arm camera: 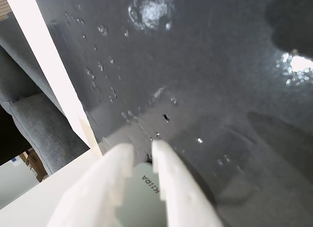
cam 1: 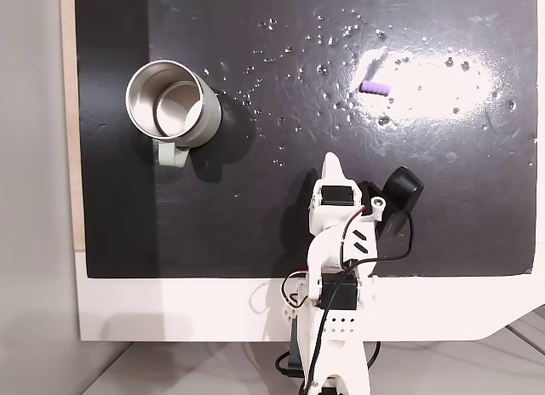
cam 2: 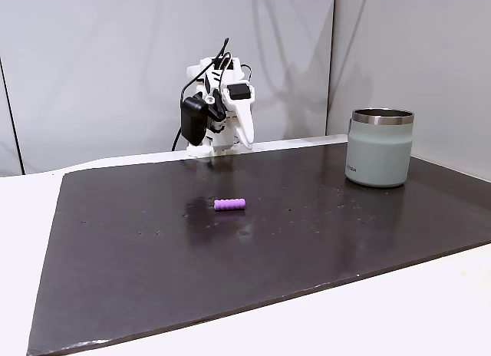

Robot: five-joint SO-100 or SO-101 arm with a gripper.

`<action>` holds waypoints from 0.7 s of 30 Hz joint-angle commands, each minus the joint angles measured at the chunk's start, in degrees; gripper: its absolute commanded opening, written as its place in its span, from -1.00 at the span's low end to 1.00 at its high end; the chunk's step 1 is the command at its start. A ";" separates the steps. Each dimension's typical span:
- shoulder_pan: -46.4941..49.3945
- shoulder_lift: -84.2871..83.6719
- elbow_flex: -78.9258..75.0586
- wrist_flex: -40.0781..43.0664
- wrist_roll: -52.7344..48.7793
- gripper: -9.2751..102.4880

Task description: Grasp a pengrip and put it in the cup.

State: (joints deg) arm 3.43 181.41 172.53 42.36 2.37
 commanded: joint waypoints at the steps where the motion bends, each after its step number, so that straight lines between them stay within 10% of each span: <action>1: 0.35 0.70 -0.35 0.00 -0.18 -0.83; 10: -0.44 -2.90 -12.13 2.29 -3.08 -0.83; 21: 5.62 -45.44 -49.39 3.25 -4.57 -0.83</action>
State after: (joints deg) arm 7.38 145.72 134.30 45.09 -1.41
